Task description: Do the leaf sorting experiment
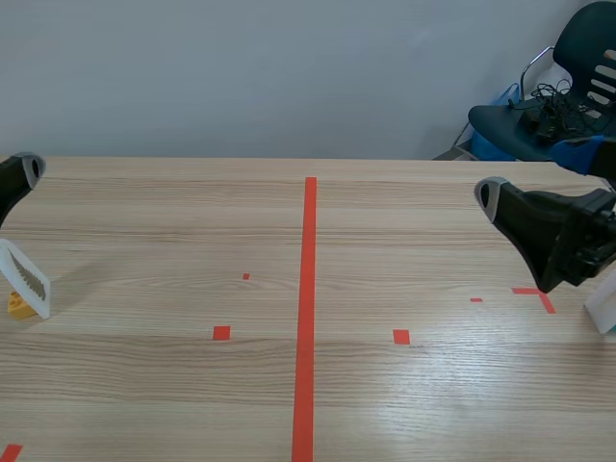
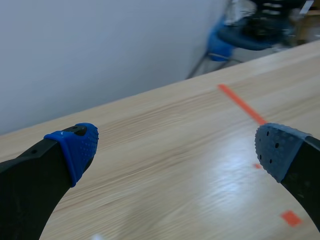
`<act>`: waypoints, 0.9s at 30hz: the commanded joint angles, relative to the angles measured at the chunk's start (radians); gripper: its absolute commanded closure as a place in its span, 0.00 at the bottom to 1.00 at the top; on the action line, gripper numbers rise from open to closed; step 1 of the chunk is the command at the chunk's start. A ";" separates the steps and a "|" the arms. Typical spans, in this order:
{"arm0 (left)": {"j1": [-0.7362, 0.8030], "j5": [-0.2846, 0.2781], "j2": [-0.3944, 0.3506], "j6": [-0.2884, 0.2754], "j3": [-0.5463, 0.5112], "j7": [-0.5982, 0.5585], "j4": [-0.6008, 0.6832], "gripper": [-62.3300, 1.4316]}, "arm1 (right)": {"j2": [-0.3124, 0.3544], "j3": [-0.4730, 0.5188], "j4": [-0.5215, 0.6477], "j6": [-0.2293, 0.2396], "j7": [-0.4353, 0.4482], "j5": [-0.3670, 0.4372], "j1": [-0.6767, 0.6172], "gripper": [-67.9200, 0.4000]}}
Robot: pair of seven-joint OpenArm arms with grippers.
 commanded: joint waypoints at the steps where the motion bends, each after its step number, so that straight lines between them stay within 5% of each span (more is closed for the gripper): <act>1: 0.039 -0.004 0.013 -0.034 -0.001 0.010 0.055 0.00 | 0.019 0.024 0.000 0.008 0.015 0.023 0.017 0.00; 5: 0.137 0.013 0.022 -0.111 0.000 0.027 0.247 0.00 | 0.019 0.043 0.000 0.008 0.015 0.022 0.017 0.00; 10: 0.211 0.016 0.063 -0.115 0.000 0.030 0.394 0.00 | 0.019 0.043 0.000 0.008 0.015 0.022 0.017 0.00; 27: 0.270 0.061 0.124 -0.114 0.002 0.033 0.423 0.00 | 0.017 0.004 -0.001 0.008 0.014 -0.034 0.017 0.00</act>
